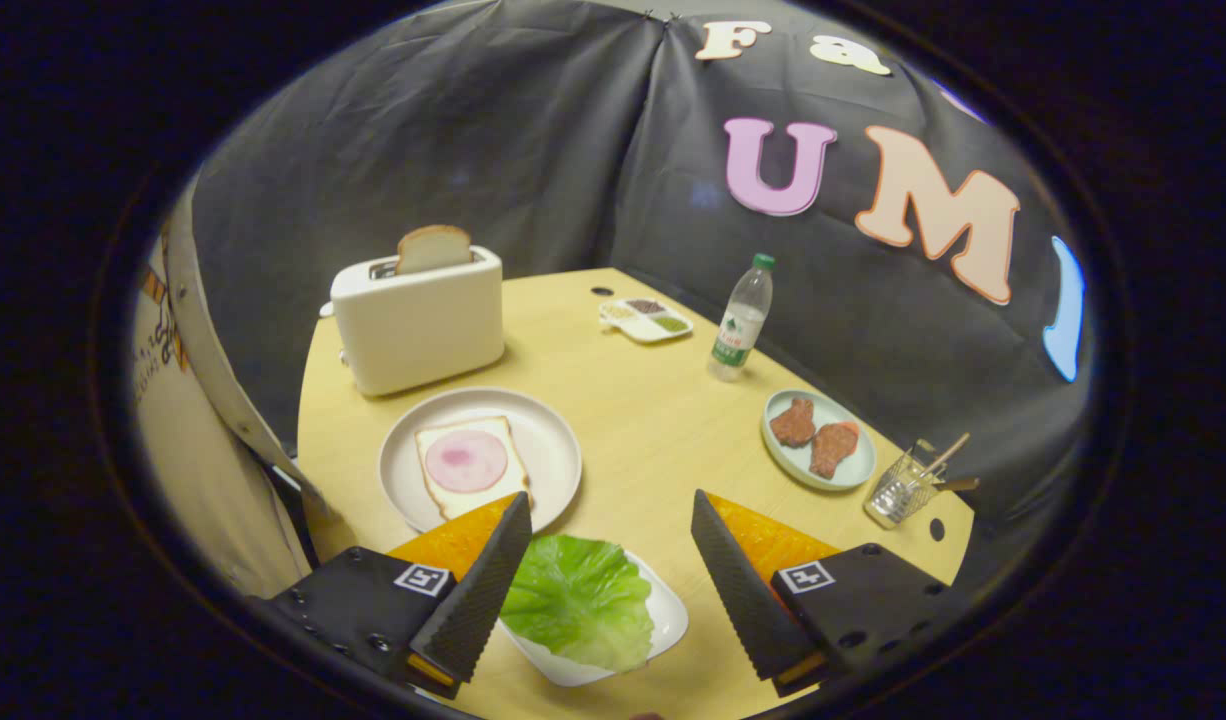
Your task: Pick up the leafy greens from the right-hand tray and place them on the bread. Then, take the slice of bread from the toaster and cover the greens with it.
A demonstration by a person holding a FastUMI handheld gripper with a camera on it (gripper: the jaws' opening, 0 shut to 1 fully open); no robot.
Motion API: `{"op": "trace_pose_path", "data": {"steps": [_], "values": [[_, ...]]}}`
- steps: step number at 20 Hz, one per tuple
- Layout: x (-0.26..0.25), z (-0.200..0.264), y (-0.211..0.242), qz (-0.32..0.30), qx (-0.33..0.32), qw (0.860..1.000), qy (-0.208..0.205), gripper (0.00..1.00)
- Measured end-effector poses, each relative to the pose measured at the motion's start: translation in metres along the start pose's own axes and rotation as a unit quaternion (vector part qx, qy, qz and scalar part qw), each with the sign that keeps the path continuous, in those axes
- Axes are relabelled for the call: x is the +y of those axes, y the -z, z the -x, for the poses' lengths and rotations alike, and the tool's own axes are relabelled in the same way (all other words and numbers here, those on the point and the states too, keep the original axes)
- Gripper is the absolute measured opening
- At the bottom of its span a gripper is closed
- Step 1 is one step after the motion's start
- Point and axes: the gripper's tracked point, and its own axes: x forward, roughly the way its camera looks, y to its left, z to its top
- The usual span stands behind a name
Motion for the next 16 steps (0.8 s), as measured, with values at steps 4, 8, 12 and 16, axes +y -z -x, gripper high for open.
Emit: {"op": "trace_pose_path", "data": {"steps": [4,8,12,16], "values": [[0.009,-0.014,0.030,-0.004,0.041,0.999,-0.017,1.00],[0.017,-0.023,0.059,0.012,0.079,0.996,-0.037,1.00],[0.019,-0.031,0.088,0.008,0.118,0.992,-0.046,1.00],[0.018,-0.037,0.101,-0.001,0.137,0.989,-0.051,1.00]]}}
